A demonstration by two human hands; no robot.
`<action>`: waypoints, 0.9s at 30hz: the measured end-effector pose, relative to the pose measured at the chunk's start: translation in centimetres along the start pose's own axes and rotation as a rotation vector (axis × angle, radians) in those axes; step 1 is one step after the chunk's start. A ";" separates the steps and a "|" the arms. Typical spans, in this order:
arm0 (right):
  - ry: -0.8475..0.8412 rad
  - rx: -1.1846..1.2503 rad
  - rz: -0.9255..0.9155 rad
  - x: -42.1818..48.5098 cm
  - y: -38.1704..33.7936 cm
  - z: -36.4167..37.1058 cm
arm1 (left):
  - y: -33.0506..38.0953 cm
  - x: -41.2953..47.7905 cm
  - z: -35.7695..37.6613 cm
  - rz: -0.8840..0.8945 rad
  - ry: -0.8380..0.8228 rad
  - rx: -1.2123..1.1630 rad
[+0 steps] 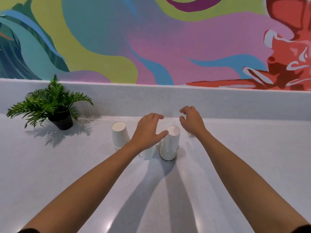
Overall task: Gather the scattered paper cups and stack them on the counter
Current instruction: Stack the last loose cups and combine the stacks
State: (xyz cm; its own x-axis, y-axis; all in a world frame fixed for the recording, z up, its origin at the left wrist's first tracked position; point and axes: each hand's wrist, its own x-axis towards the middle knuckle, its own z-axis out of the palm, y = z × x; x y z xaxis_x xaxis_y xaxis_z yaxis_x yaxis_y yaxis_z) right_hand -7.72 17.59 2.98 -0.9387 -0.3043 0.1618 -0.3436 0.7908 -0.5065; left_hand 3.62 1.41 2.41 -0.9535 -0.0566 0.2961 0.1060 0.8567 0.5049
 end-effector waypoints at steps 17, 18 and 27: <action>-0.278 -0.539 0.275 7.4 11.5 5.0 | 1.5 6.7 4.6 0.074 -0.520 0.360; -0.291 -0.541 0.279 7.6 11.6 5.4 | 1.5 6.7 4.5 0.067 -0.529 0.364; -0.128 -0.170 0.366 7.3 10.4 5.0 | 1.7 6.8 4.6 0.075 -0.541 0.410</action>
State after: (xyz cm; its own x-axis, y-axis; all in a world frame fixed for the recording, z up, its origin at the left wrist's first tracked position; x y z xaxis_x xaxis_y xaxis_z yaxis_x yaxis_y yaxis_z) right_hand -18.04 20.88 -5.32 -0.9925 -0.0418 -0.1146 0.0026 0.9320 -0.3624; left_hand -4.01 4.80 1.56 -0.9661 0.1829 -0.1823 0.1630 0.9794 0.1188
